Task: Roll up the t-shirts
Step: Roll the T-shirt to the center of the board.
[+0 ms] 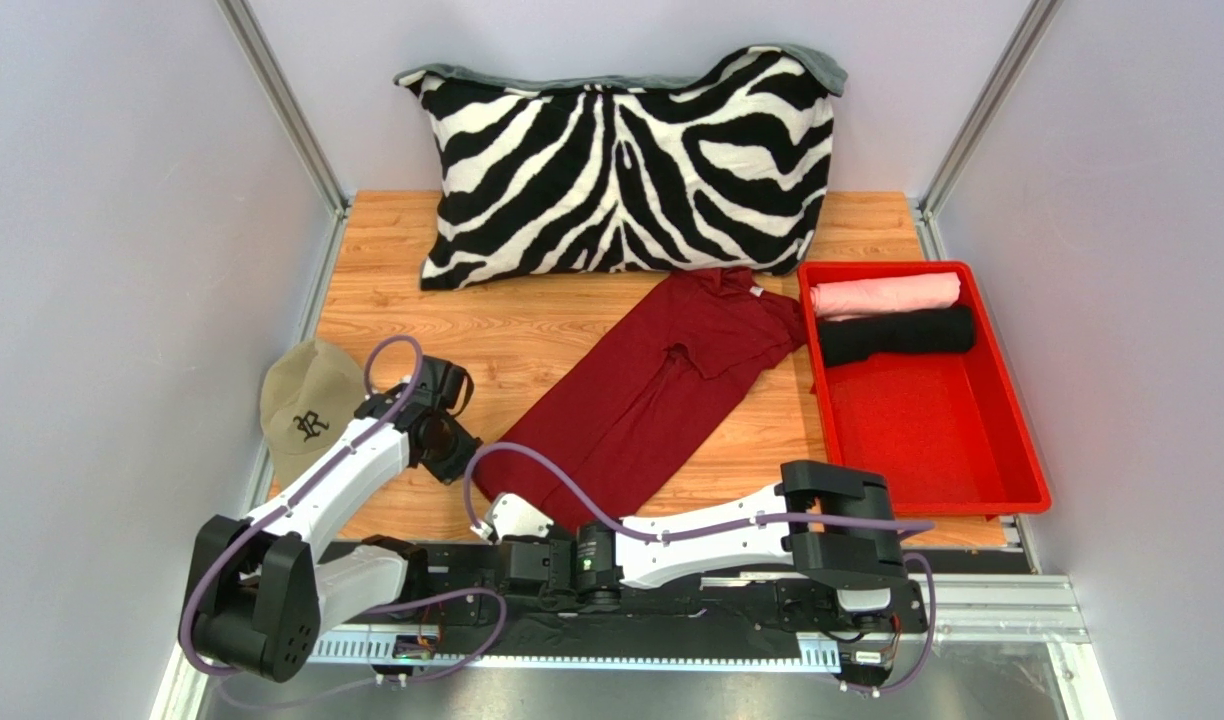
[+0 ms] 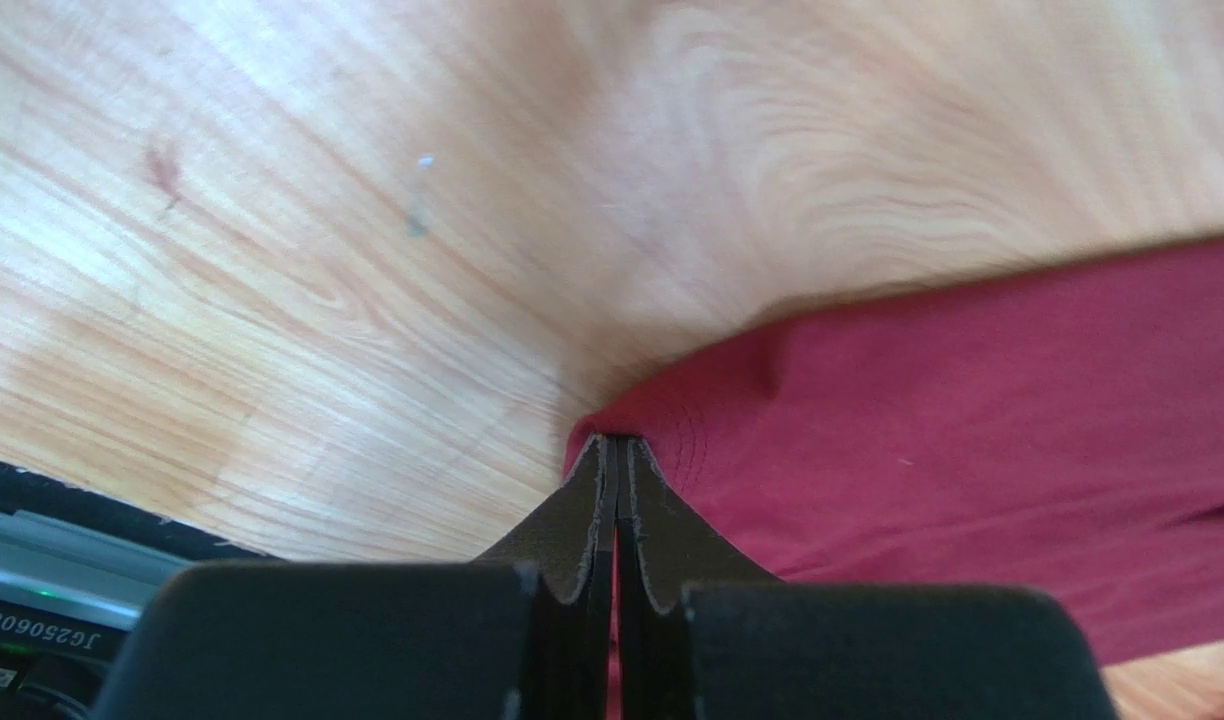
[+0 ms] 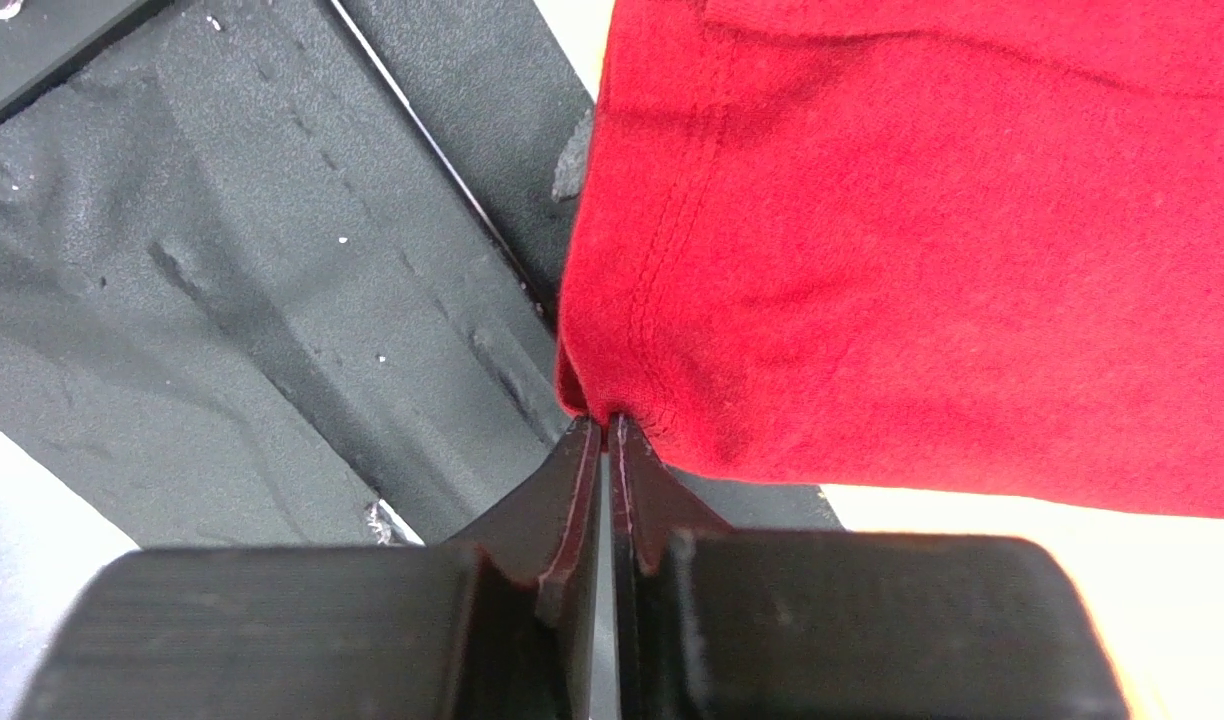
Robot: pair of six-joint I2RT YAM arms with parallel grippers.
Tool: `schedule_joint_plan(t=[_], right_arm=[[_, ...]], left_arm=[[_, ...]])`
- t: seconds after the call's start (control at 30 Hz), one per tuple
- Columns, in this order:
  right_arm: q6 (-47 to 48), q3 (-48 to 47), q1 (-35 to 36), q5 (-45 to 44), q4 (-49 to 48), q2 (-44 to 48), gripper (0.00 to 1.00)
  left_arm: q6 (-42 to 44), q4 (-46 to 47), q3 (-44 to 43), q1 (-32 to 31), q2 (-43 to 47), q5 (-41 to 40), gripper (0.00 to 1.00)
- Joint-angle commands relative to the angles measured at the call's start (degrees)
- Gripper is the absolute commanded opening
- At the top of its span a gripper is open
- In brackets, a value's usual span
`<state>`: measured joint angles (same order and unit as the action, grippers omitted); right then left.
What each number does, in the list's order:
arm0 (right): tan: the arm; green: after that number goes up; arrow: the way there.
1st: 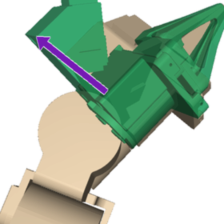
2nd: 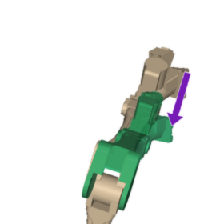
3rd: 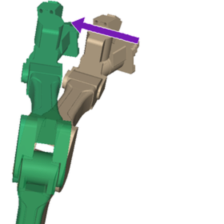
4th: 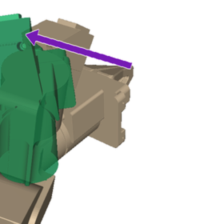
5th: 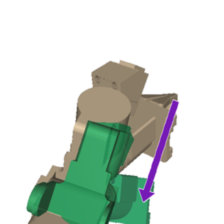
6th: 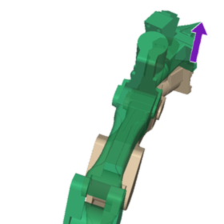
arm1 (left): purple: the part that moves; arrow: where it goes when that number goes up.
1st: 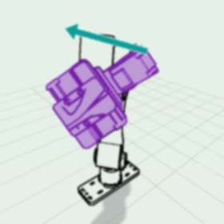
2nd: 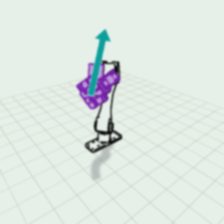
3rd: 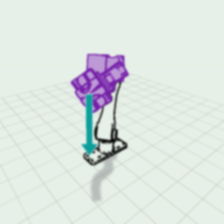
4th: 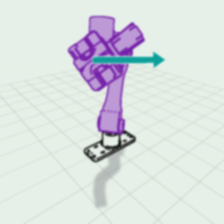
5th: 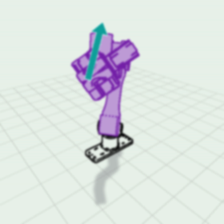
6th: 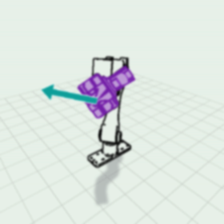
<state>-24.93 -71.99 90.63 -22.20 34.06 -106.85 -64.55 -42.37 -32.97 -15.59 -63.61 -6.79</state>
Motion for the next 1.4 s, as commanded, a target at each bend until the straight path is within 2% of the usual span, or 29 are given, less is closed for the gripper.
schedule_joint_plan(t=[0.0, 0.23, 0.5, 0.6, 0.63, 0.7, 0.73, 0.77, 0.9, 0.93, 1.13, 1.17, 1.37], right_arm=[[1.81, -2.19, -1.24, -1.89, 0.74, 3.48, 0.06], [2.87, -0.44, -6.07, -0.48, 1.53, 9.11, 0.05], [1.9, 5.8, -13.97, 4.35, -0.92, 14.56, 0.04], [1.37, 7.56, -15.74, 5.67, -1.81, 15.7, 0.04], [1.37, 7.91, -15.92, 5.76, -1.98, 15.88, 0.04], [1.2, 8.09, -16.18, 6.2, -2.42, 15.88, 0.04], [1.2, 8.09, -16.19, 6.37, -2.42, 15.79, 0.04], [1.11, 8.18, -16.19, 6.64, -2.6, 15.53, 0.04], [0.58, 8.88, -16.19, 7.34, -3.39, 15.27, 0.03], [0.58, 9.05, -16.19, 7.43, -3.56, 15.27, 0.03], [0.49, 9.85, -16.45, 7.69, -4.01, 15.18, 0.03], [0.23, 9.93, -16.45, 7.78, -4.01, 15.18, 0.03], [0.14, 10.55, -16.63, 7.87, -4.44, 15.44, 0.03]], left_arm=[[1.45, -0.61, -5.34, -2.07, -0.28, -1.74, 0.0], [0.66, -3.06, -14.56, -5.67, -6.34, -1.48, 0.0], [-2.59, -7.46, -28.27, -10.94, -19.69, -2.09, 0.0], [-2.77, -10.09, -30.04, -11.12, -21.03, -3.83, 0.0], [-3.12, -10.19, -29.7, -11.12, -19.98, -4.72, 0.01], [-2.6, -10.63, -27.6, -10.6, -18.57, -5.17, 0.1], [-2.42, -10.89, -26.45, -9.73, -17.0, -5.08, 0.21], [-2.42, -10.81, -24.88, -9.02, -15.85, -4.73, 0.27], [-1.37, -5.98, -13.21, -4.89, -8.12, -0.08, 0.29], [-0.93, -5.97, -11.78, -4.27, -4.8, 0.02, 0.34], [-3.11, -8.17, -4.92, -2.6, 5.33, -0.68, 0.43], [-3.38, -8.08, -4.21, -2.34, 5.87, -0.77, 0.45], [-2.86, -1.85, 0.8, -0.93, 5.17, 2.3, 0.46]])
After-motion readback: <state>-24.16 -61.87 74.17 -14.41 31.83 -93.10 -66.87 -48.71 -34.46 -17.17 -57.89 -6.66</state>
